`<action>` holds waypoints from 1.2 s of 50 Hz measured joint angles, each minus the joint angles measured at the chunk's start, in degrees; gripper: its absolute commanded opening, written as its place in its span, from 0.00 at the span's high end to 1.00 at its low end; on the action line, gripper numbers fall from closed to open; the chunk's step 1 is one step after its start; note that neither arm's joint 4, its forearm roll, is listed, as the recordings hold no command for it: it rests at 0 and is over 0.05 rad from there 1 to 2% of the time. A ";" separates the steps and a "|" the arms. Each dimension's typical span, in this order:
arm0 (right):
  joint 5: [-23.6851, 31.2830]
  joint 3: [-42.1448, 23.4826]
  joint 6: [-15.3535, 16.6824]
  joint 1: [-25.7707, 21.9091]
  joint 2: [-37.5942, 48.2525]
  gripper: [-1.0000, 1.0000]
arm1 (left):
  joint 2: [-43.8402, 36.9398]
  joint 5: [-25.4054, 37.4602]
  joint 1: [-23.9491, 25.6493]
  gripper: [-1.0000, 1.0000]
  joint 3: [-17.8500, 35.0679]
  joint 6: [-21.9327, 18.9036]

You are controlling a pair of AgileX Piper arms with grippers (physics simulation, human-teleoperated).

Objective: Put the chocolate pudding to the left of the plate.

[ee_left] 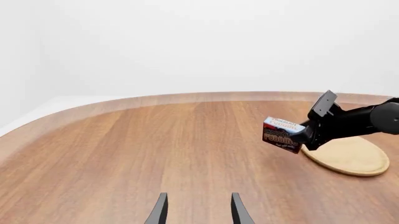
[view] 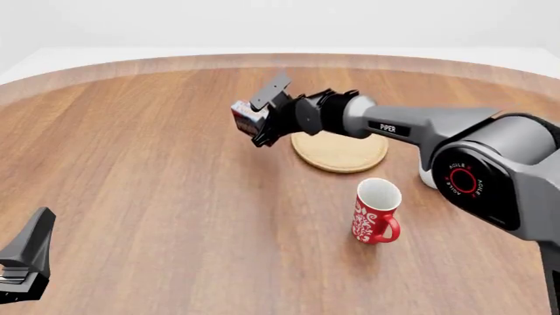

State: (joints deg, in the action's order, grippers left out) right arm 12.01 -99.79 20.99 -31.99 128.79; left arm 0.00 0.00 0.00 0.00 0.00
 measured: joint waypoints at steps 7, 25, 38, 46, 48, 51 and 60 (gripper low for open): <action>0.03 -0.64 -0.29 -0.10 1.18 1.00 | 0.00 0.00 0.00 0.00 0.00 0.00; 0.28 -2.24 -0.77 -0.57 3.58 1.00 | 0.00 0.00 0.00 0.00 0.00 0.00; 0.45 -2.62 -1.05 -0.71 4.65 1.00 | 0.00 0.00 0.00 0.00 0.00 0.00; 0.33 -2.34 -1.53 -0.93 4.83 0.00 | 0.00 0.00 0.00 0.00 0.00 0.00; 0.22 -2.16 -1.69 -0.96 4.75 0.00 | 0.00 0.00 0.00 0.00 0.00 0.00; 0.03 -1.84 -1.85 -0.97 4.55 0.00 | 0.00 0.00 0.00 0.00 0.00 0.00; -0.86 -0.26 -2.16 -0.81 3.52 0.00 | 0.00 0.00 0.00 0.00 0.00 0.00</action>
State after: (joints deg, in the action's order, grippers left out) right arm 11.15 -100.04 18.83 -32.79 132.31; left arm 0.00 0.00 0.00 0.00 0.00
